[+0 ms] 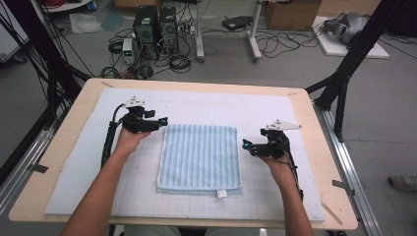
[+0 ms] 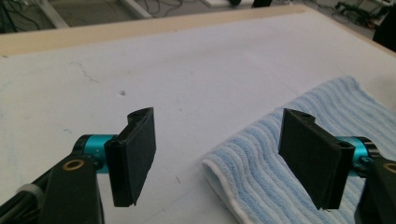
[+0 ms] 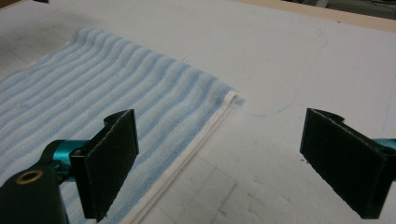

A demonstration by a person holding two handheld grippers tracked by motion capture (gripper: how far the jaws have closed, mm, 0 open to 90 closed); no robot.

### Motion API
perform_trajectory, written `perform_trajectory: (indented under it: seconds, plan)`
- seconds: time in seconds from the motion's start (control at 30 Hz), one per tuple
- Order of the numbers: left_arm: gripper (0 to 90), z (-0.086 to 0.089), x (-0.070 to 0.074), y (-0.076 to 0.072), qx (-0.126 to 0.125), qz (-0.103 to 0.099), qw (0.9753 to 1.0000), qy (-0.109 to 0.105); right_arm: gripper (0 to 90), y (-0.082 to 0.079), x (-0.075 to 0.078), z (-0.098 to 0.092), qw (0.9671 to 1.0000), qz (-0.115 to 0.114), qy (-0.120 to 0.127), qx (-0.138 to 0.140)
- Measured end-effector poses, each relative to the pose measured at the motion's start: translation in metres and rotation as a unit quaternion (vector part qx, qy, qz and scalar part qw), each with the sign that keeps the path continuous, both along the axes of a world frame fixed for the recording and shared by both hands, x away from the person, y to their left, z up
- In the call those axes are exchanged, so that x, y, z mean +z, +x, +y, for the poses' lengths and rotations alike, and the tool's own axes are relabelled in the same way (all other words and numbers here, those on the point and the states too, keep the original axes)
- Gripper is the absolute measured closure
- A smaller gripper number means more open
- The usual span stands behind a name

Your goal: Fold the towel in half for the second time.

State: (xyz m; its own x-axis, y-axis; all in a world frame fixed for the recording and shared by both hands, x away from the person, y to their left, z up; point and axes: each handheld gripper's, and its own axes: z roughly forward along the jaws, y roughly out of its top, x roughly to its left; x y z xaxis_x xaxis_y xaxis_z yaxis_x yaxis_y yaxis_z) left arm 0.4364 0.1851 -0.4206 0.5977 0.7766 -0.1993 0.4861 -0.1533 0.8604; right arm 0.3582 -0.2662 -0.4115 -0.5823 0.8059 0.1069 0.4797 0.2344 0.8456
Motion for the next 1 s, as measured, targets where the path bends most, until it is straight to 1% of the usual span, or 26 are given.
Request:
perform_trajectory:
  seconds: [0.03, 0.07, 0.1, 0.13, 0.2, 0.3, 0.33, 0.37, 0.43, 0.53, 0.57, 0.63, 0.7, 0.73, 0.83, 0.9, 0.93, 1.0]
  plan:
    - [30.0, -0.002, -0.003, 0.003, 0.003, 0.001, 1.0, 0.004, 10.7, 0.0, 0.0, 0.0, 1.0, 0.0, -0.002, 0.001]
    - [31.9, -0.004, -0.008, 0.007, -0.001, 0.014, 0.9999, 0.008, 10.7, 0.0, 0.0, 0.001, 1.0, 0.001, -0.003, 0.002]
    - [33.8, -0.006, -0.011, 0.009, -0.004, 0.018, 0.9997, 0.018, 10.7, 0.0, 0.0, 0.002, 1.0, 0.001, -0.005, 0.004]
    - [35.6, -0.007, -0.013, 0.01, -0.006, 0.02, 0.9995, 0.025, 10.7, 0.0, -0.001, 0.003, 1.0, 0.003, -0.006, 0.004]
    - [39.8, -0.01, -0.018, 0.011, -0.009, 0.025, 0.9992, 0.031, 10.8, 0.0, -0.001, 0.004, 1.0, 0.004, -0.006, 0.005]
    - [44.9, -0.013, -0.025, 0.012, -0.017, 0.032, 0.9978, 0.056, 13.3, 0.001, -0.002, 0.004, 0.9999, 0.006, -0.006, 0.008]
    - [46.9, -0.014, -0.026, 0.012, -0.019, 0.036, 0.9975, 0.057, 13.3, 0.001, -0.002, 0.005, 0.9999, 0.006, -0.007, 0.008]
    - [48.5, -0.014, -0.028, 0.012, -0.021, 0.038, 0.9971, 0.063, 13.3, 0.001, -0.002, 0.005, 0.9999, 0.006, -0.008, 0.008]
    - [51.2, -0.015, -0.029, 0.012, -0.026, 0.04, 0.9967, 0.066, 13.3, 0.001, -0.002, 0.005, 0.9999, 0.005, -0.008, 0.009]
    - [56.4, -0.018, -0.029, 0.011, -0.031, 0.033, 0.9956, 0.082, 13.3, 0.002, -0.003, 0.006, 0.9999, 0.006, -0.008, 0.009]
    - [59.9, -0.019, -0.029, 0.011, -0.033, 0.03, 0.9952, 0.088, 13.3, 0.003, -0.003, 0.006, 0.9999, 0.005, -0.009, 0.009]
    - [68.6, -0.02, -0.03, 0.01, -0.039, 0.027, 0.9949, 0.089, 13.3, 0.003, -0.003, 0.007, 0.9999, 0.008, -0.009, 0.007]
    - [79.5, -0.022, -0.03, 0.009, -0.049, 0.025, 0.9947, 0.087, 13.3, 0.004, -0.004, 0.008, 0.9999, 0.009, -0.011, 0.008]
    - [82.9, -0.023, -0.03, 0.008, -0.05, 0.024, 0.9944, 0.09, 13.4, 0.005, -0.004, 0.009, 0.9999, 0.008, -0.012, 0.008]
    - [85.0, -0.023, -0.03, 0.007, -0.049, 0.024, 0.9944, 0.09, 15.0, 0.01, -0.004, 0.012, 0.9998, 0.008, -0.017, 0.006]
    - [85.5, -0.023, -0.03, 0.007, -0.049, 0.024, 0.9943, 0.091, 15.1, 0.014, -0.005, 0.014, 0.9997, 0.01, -0.023, -0.001]
    - [85.5, -0.024, -0.029, 0.007, -0.05, 0.024, 0.9941, 0.093, 15.2, 0.019, -0.006, 0.016, 0.9995, 0.011, -0.029, -0.007]
    - [85.6, -0.024, -0.029, 0.007, -0.048, 0.025, 0.9943, 0.092, 16.6, 0.028, -0.006, 0.019, 0.9991, 0.021, -0.034, -0.014]
